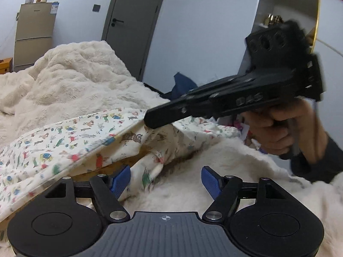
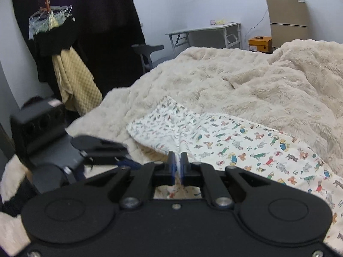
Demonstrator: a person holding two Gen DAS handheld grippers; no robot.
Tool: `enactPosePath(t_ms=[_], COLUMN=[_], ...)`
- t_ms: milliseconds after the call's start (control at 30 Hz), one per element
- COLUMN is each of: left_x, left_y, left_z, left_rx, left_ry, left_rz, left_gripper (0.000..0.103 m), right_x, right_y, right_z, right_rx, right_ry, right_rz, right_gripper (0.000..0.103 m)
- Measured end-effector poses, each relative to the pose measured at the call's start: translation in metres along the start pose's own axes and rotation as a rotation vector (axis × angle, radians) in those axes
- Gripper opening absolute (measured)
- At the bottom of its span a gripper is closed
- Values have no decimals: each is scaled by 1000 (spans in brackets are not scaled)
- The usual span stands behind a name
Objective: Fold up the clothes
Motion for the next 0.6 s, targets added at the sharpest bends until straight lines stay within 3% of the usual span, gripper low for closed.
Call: enactPosePath(t_ms=[233, 367, 400, 467, 533, 600], left_x=[-4, 4, 7, 13, 18, 22], left_y=[-28, -24, -23, -21, -23, -26], left_z=[-9, -15, -15, -10, -6, 6], left_rx=[44, 156, 157, 142, 109, 55], left_ry=[26, 79, 68, 34, 20, 23], left_rz=[-27, 118, 129, 148, 144, 149], left_gripper=[68, 67, 64, 47, 15, 8], right_x=[4, 4, 2, 1, -3, -5], right_y=[12, 12, 12, 12, 12, 14], right_z=[-3, 1, 2, 3, 6, 8], right_rx=[28, 1, -4, -17, -43, -59], right_ry=[-35, -8, 0, 8, 16, 17], right_rz=[-61, -66, -63, -62, -66, -77], right_gripper=[3, 3, 3, 3, 9, 17])
Point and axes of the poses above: each gripper's, at about its wrist camera, not at the fingertips, and y roughly against the way its jaws point, x to its right, z to its underside, the point moved 10 cm from there along -y, roughly the way its jaws point, and after that the axes turned 10 degrees about -y, right-handed, at the moved point
